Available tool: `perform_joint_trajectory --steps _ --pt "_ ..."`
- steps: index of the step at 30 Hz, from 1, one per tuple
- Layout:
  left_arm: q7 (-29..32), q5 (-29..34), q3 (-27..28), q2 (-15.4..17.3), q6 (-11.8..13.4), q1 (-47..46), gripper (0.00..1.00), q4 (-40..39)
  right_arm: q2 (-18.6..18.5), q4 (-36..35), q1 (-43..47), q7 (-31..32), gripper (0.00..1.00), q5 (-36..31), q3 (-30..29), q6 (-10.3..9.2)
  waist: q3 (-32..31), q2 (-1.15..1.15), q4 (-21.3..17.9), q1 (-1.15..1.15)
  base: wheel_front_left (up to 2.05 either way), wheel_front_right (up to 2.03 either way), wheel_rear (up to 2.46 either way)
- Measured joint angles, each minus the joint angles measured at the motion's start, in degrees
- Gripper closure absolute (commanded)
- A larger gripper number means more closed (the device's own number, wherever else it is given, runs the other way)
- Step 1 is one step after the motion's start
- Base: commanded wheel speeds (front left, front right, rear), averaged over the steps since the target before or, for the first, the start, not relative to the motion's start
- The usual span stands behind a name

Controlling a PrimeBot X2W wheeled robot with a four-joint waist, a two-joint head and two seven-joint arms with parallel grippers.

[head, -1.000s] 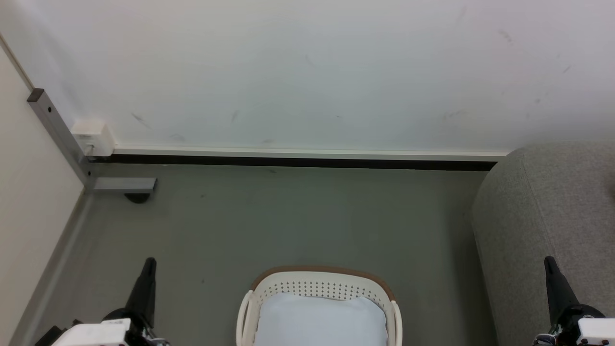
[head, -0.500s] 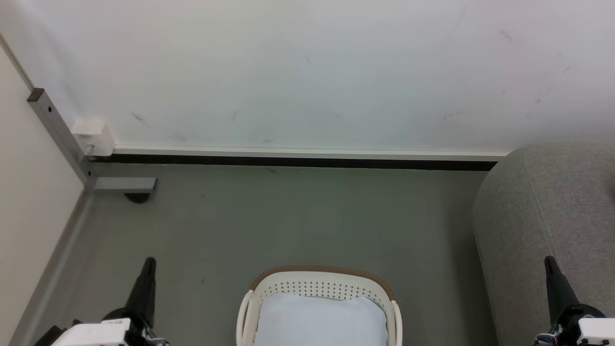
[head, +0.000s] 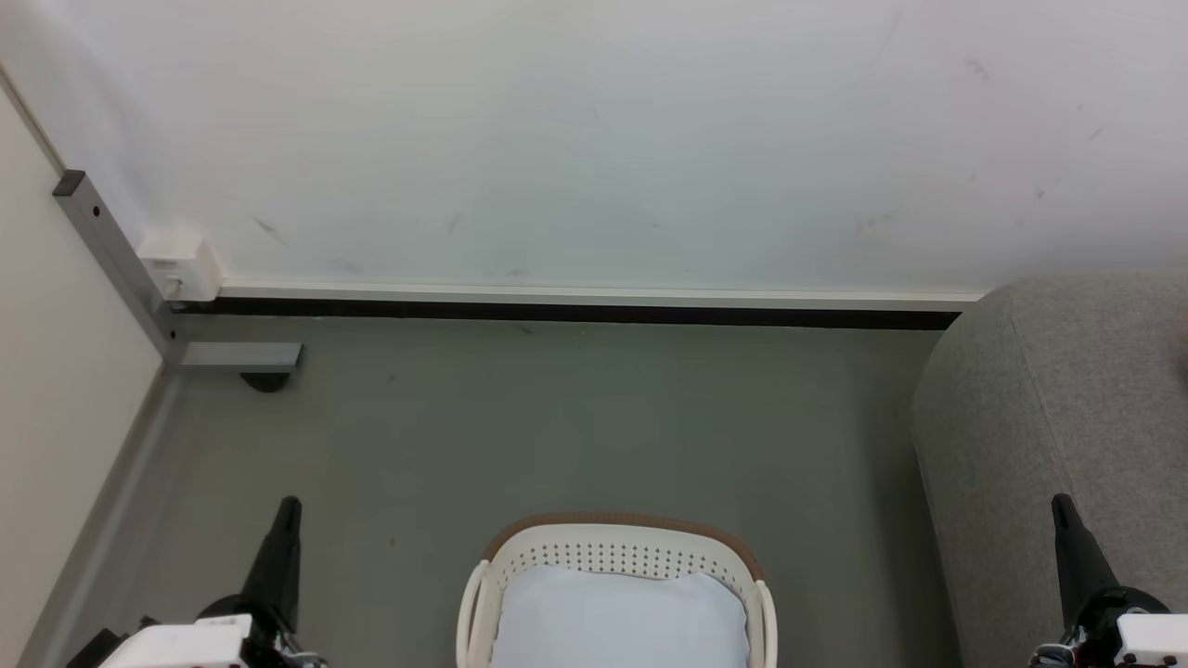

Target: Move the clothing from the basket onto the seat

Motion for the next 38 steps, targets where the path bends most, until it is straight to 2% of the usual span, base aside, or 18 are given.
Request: perform_joint_trajectory --steps 38 --pt "0.0 0.0 0.0 0.0 0.0 0.0 1.00 0.0 0.0 0.0 0.0 0.0 1.00 0.0 0.0 0.00 0.0 0.00 0.0 0.00 0.00 0.00 0.00"
